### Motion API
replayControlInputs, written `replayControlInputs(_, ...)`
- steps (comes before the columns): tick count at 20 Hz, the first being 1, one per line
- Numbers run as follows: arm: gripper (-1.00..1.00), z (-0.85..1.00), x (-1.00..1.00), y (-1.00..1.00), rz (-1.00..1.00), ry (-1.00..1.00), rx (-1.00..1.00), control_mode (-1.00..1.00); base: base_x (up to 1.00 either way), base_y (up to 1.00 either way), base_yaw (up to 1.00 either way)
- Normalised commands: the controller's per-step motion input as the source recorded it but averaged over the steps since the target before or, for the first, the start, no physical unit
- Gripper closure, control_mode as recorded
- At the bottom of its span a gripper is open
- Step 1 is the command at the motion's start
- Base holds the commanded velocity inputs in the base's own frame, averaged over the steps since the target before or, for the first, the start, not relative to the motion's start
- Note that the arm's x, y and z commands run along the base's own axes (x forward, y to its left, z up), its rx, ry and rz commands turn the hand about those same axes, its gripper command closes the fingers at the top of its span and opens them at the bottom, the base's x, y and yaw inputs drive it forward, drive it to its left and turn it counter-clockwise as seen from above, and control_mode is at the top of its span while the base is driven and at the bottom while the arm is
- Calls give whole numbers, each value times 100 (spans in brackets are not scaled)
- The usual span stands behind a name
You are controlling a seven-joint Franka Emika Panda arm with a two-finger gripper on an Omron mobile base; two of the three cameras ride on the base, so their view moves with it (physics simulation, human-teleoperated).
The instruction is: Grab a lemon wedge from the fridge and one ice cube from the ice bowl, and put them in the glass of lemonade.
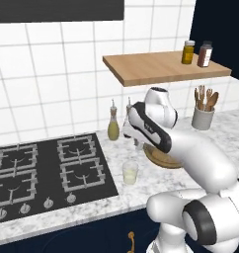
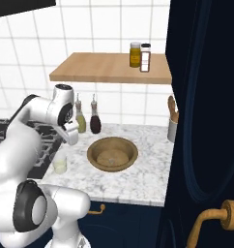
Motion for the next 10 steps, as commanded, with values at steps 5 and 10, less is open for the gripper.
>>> replayControlInputs(5,100,-15,6,47,4,1,9,-100,0,0,0)
replayControlInputs(10,100,-53,26,1,14,-4,18,-100,0,0,0)
